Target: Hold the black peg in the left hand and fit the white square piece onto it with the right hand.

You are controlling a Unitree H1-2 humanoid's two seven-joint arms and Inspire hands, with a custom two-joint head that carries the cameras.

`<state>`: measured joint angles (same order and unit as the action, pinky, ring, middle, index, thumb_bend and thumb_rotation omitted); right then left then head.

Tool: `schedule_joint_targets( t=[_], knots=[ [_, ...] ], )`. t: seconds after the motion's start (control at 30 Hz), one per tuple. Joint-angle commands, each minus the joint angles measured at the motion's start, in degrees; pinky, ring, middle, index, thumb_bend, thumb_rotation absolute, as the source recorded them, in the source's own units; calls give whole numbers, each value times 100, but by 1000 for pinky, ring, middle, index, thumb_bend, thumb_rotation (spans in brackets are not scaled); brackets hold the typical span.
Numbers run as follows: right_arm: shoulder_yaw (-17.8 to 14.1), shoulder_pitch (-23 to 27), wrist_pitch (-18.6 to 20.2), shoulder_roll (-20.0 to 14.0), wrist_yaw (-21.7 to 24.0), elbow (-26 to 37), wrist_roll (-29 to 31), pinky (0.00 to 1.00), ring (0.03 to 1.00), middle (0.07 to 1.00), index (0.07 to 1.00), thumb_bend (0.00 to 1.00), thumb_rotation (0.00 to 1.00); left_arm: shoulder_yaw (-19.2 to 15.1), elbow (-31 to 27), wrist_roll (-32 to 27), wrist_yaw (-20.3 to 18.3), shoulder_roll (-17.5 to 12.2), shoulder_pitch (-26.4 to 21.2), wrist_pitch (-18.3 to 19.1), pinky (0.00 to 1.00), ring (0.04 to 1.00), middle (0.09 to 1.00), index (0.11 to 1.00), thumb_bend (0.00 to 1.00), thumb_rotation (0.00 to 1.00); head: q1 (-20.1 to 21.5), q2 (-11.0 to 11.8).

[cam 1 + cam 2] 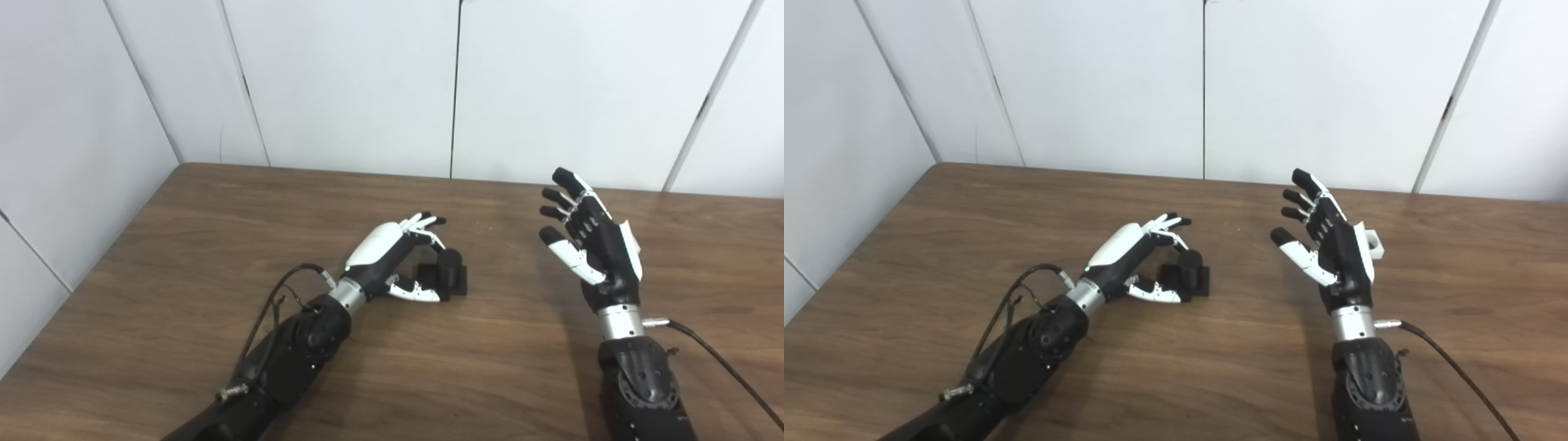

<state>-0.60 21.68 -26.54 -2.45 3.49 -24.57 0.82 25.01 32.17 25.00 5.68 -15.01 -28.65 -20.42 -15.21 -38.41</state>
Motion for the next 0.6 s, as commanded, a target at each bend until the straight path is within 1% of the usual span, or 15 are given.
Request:
schedule_joint_targets(
  t=[0.0, 0.1, 0.2, 0.3, 0.43, 0.5, 0.57],
  knots=[
    [-85, -1009, -38, -224, 34, -512, -1, 758, 827, 892, 864, 721, 528, 364, 156, 246, -506, 173, 143, -230, 977, 996, 949, 495, 517, 87, 2, -7],
    [-86, -1005, -39, -231, 58, -519, 15, 763, 832, 892, 862, 709, 522, 454, 207, 277, -497, 235, 156, -380, 981, 999, 956, 495, 515, 89, 17, -16],
    [-83, -1007, -39, -249, 68, -520, 14, 760, 832, 892, 861, 712, 523, 579, 245, 403, -463, 240, 151, -524, 961, 999, 957, 495, 514, 91, 51, -34],
    [-78, -1016, -39, -277, 40, -513, -25, 754, 833, 893, 864, 713, 532, 653, 181, 403, -545, 238, 194, -537, 955, 999, 955, 495, 514, 92, 66, -50],
    [-81, -1029, -39, -266, -43, -488, -80, 744, 813, 883, 862, 729, 530, 699, 153, 381, -605, 223, 241, -552, 945, 993, 949, 495, 515, 89, 237, -90],
    [-62, -1031, -39, -261, -63, -481, -109, 745, 808, 878, 859, 727, 529, 695, 142, 353, -609, 201, 265, -576, 943, 992, 948, 495, 516, 88, 382, -120],
    [-46, -1031, -39, -233, -55, -467, -97, 757, 811, 878, 858, 726, 531, 680, 89, 285, -672, 142, 295, -594, 932, 991, 946, 495, 516, 87, 860, -169]
  ],
)
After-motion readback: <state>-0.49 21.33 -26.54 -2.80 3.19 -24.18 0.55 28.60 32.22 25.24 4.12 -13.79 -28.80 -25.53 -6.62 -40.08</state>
